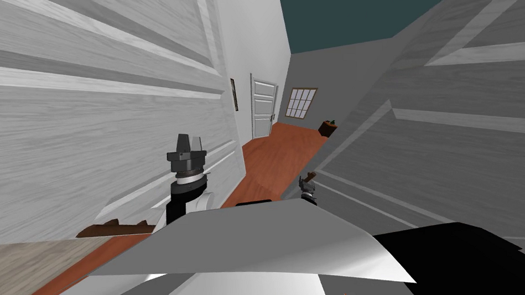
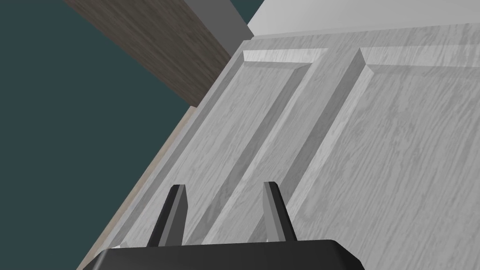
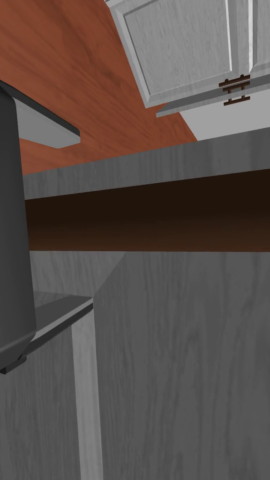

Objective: Pull the door open

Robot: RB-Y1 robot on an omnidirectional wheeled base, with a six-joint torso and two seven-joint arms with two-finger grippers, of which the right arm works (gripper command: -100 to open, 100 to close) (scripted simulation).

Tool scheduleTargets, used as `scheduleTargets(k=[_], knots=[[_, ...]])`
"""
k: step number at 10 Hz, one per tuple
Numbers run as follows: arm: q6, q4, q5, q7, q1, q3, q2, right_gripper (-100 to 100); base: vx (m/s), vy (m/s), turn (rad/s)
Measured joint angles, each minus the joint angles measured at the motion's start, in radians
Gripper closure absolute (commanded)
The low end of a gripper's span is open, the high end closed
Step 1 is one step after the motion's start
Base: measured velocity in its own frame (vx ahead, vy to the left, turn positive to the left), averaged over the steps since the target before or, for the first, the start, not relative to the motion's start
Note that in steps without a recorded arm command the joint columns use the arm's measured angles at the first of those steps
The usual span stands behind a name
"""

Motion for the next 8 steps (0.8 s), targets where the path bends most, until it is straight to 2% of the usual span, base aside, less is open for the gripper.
scheduleTargets(k=[5, 8], knots=[[0.003, -0.003, 0.0, 0.005, 0.0, 0.0, 0.002, 100, -0.008, -0.001, 0.002], [0.004, -0.014, 0.008, -0.004, -0.002, 0.014, -0.009, 100, -0.164, 0.006, 0.053]])
